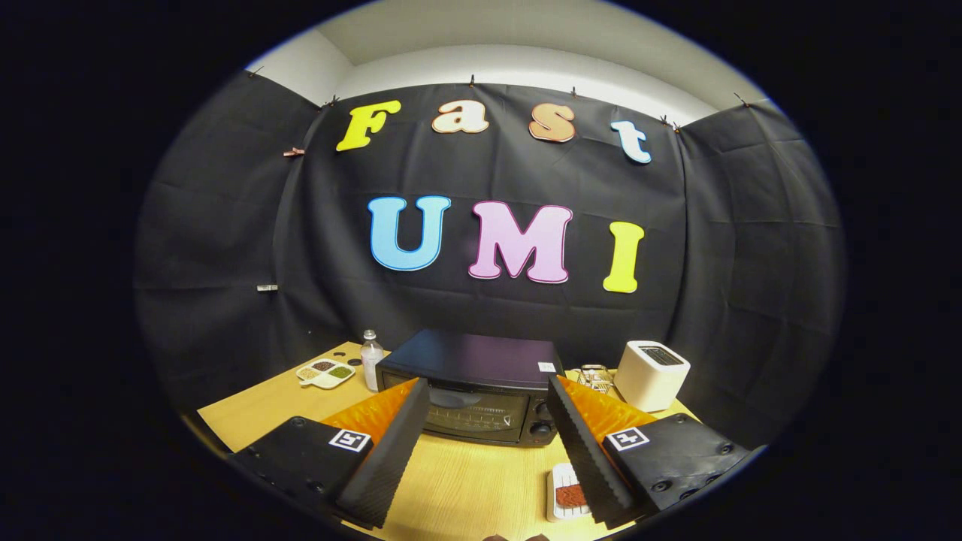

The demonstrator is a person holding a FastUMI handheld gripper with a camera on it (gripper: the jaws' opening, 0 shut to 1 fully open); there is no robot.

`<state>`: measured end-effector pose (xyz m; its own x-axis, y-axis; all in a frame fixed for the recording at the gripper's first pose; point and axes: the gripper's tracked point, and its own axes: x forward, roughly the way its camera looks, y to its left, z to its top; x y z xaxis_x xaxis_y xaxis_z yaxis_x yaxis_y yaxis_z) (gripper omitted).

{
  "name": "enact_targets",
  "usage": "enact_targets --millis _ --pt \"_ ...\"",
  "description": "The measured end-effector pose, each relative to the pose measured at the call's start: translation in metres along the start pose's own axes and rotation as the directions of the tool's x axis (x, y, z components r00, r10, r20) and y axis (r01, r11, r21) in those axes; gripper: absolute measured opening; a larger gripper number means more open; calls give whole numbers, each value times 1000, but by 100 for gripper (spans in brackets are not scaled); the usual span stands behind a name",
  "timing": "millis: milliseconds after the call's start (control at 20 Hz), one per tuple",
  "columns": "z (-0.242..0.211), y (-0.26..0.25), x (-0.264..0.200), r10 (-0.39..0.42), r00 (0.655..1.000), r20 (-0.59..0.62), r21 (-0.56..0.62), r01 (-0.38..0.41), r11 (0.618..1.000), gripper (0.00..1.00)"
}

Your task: Open the toaster oven, put the food inside, and close the toaster oven door.

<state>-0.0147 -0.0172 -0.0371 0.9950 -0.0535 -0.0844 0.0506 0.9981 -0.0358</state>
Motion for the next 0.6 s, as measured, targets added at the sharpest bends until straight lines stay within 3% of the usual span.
enact_targets --millis 600 --pt "-38 11 33 15 996 -88 -20 -17 1000 97"
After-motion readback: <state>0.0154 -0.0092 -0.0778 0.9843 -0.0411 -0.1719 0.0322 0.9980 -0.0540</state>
